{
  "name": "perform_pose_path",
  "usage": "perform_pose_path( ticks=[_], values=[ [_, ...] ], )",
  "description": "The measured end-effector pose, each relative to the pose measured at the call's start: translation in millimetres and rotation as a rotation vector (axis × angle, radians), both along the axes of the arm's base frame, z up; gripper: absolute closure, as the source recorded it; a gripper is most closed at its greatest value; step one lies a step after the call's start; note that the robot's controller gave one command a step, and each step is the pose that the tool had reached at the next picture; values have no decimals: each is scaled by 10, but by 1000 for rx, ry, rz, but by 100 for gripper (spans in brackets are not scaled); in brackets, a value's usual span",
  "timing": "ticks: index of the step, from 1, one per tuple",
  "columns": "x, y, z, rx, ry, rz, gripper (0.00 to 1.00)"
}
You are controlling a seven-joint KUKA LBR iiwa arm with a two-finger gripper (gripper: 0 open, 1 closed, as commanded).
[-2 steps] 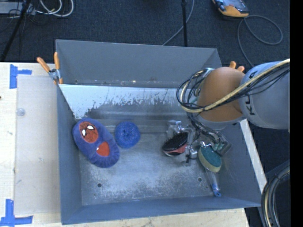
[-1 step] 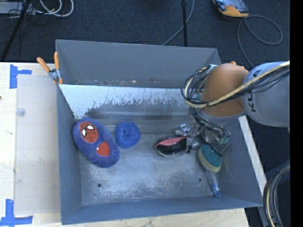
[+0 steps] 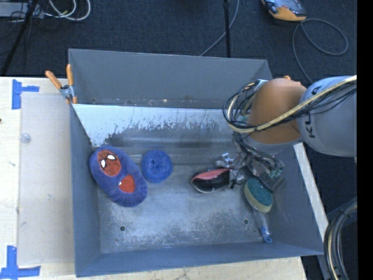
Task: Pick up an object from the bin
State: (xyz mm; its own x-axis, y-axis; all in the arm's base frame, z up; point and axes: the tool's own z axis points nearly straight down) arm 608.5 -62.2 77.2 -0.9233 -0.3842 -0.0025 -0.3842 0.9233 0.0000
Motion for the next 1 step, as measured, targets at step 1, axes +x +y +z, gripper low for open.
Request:
perform_pose_path(
  ticks=[1],
  values=[
    [19,35,1382,1,-2,6,100]
  ],
)
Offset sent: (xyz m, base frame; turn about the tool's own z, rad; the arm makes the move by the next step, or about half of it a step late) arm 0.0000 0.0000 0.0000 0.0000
